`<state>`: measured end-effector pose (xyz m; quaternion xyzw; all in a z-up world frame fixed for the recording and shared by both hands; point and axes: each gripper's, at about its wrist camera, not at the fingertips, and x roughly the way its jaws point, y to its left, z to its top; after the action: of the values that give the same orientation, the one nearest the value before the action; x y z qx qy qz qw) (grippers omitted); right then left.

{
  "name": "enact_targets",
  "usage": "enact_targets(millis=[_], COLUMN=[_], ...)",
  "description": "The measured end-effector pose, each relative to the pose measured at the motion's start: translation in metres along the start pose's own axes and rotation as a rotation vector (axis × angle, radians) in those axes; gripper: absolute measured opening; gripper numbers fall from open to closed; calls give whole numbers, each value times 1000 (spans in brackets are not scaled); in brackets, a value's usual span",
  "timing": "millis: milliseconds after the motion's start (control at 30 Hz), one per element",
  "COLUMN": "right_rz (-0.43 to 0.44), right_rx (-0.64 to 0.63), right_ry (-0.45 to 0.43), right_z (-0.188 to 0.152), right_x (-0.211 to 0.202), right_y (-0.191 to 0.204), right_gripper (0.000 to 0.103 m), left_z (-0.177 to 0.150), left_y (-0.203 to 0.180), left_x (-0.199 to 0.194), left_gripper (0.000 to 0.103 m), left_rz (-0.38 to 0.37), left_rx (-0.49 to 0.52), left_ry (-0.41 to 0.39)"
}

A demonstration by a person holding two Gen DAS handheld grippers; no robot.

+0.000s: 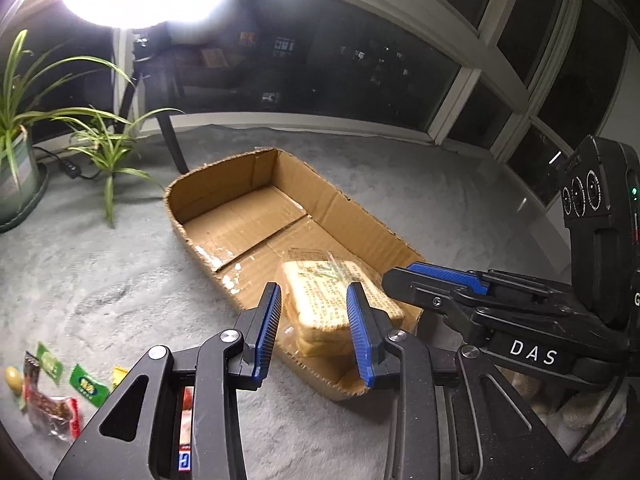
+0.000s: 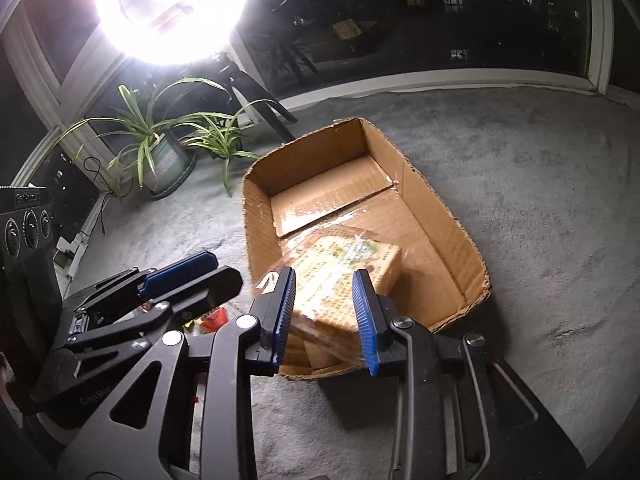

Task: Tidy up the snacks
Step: 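Carry the bread loaf with the right tool into the cardboard box and release, then grasp the Snickers bar with the right tool while the left tool grasps the dried-meat bag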

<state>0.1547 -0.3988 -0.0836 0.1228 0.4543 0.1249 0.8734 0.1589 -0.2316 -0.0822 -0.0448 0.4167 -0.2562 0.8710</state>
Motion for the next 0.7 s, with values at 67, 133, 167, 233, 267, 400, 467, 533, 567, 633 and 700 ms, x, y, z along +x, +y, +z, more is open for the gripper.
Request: enact_targets(millis=[67, 133, 167, 233, 267, 400, 467, 533, 567, 633, 700], right_rz=[6, 14, 21, 31, 36, 48, 65, 75, 79, 85, 95], right_rx=[-6, -12, -15, -22, -30, -64, -82, -98, -110, -127, -135], right_ry=[-5, -8, -12, -25, -35, -47, -36, -21, -10, 15, 42], right_z=[-2, -4, -6, -9, -11, -18, -24, -30, -35, -41, -48], right_x=[-3, -4, -6, -11, -13, -18, -17, -13, -10, -1, 8], right_y=[7, 13, 19, 28, 35, 60, 74, 85, 92, 102, 108], right_gripper=[31, 34, 42, 53, 55, 55, 55, 55, 55, 55, 55], left_z=[-2, -5, -6, -10, -12, -25, -32, -40, -44, -53, -61], left_y=[7, 13, 16, 26, 30, 59, 77, 95, 103, 119, 130], left_x=[-9, -18, -22, -35, -40, -69, -84, -99, -106, -119, -127], left_gripper=[31, 31, 31, 31, 35, 36, 36, 36, 36, 36, 37], left_rz=[-4, -1, 4, 10, 15, 56, 74, 91, 102, 119, 125], left_rx=[-10, -18, -23, -41, -46, -70, -89, -112, -124, -151, -172], left_ry=[-8, -14, -19, -31, -35, -53, -57, -60, -60, -62, -53])
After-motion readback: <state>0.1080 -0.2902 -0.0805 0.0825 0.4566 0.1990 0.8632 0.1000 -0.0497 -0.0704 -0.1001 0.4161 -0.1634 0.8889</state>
